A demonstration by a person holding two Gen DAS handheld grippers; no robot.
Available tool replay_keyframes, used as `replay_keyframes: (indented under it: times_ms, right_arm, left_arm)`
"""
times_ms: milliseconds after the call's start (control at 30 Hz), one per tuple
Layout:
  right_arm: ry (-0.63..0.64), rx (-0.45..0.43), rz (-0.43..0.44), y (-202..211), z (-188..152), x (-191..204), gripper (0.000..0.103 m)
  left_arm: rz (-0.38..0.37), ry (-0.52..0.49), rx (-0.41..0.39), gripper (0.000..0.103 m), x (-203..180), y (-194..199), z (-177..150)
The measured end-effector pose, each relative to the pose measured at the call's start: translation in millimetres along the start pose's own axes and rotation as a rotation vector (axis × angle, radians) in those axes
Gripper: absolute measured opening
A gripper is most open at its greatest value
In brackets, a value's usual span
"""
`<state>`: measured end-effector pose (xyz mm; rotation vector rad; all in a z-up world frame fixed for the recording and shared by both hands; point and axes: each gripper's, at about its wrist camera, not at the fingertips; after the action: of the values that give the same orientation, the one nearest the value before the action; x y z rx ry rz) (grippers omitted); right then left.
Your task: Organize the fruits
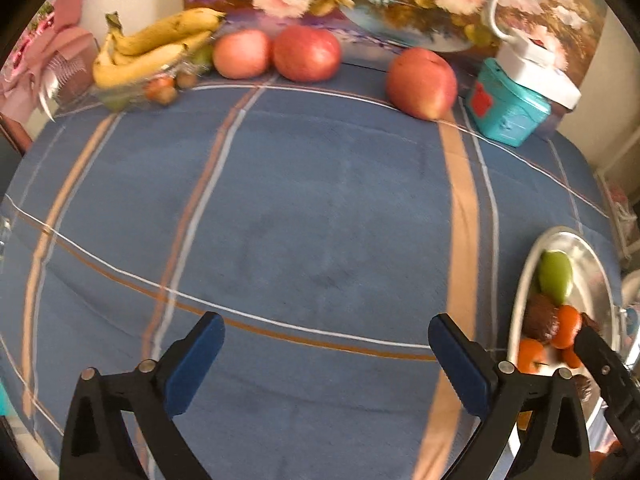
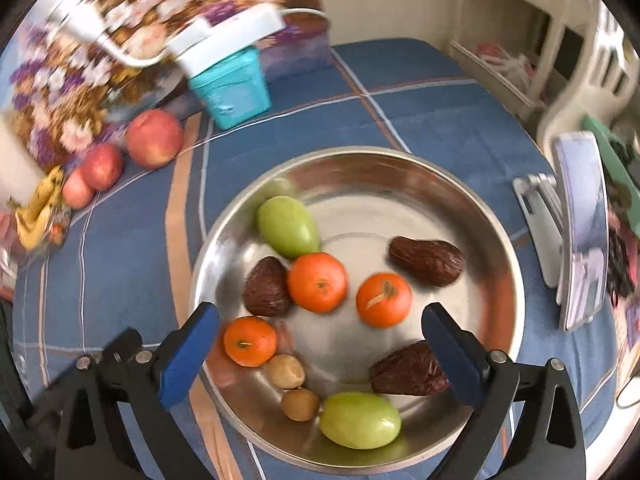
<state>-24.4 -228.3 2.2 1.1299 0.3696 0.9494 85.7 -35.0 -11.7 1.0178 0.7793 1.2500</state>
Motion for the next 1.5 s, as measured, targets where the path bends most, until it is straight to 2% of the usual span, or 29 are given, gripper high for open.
replay_keyframes:
  times_ms: [167, 333, 467, 700, 767, 900, 1167, 1367, 1500]
  right_arm:
    - [0.059, -0.025, 0.000, -1, -3, 15, 0.101]
    - [0.102, -0.043, -0.014, -2, -4, 26, 0.101]
    - [0.116, -0.058, -0.025, -1, -8, 34, 0.101]
    - [0.158, -0.057, -0.041, -4, -18, 49, 0.101]
    - [0.165, -0.066, -0.051, -3, -21, 50, 0.101]
    - [0.159, -0.083, -0.044, 2, -28, 52, 0.101]
    - [0.168, -0.106, -0.059, 15, -46, 51, 0.101]
    - [0.189, -0.124, -0.064, 26, -62, 48, 0.101]
    - [0.212, -0.131, -0.045, 34, -76, 50, 0.101]
  left_arm:
    - [0.038, -0.005, -0.037, 0.103, 9, 1, 6]
    - [0.017, -0.023, -0.074, 0.103, 8, 5, 5]
    - [-0.009, -0.037, -0.074, 0.103, 6, -1, 5]
    - [0.028, -0.025, -0.110, 0.103, 9, 8, 1]
    - [0.045, -0.009, -0.112, 0.103, 13, 11, -3]
    - [0.133, 0.003, -0.102, 0.103, 21, 18, -12]
    - [0.144, -0.022, -0.098, 0.103, 34, 39, -40]
    - [0.176, -0.025, -0.156, 0.103, 46, 61, -63]
    - [0.166, -0.019, -0.179, 0.103, 53, 71, -77]
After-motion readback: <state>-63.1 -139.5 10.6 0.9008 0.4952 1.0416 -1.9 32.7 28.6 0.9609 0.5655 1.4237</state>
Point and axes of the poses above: each gripper's, at about its wrist camera, not at the fingertips, and y roughly against the way its jaws point, x to its left, z to its top, and after that the axes turned 7 degrees about z, right-handed
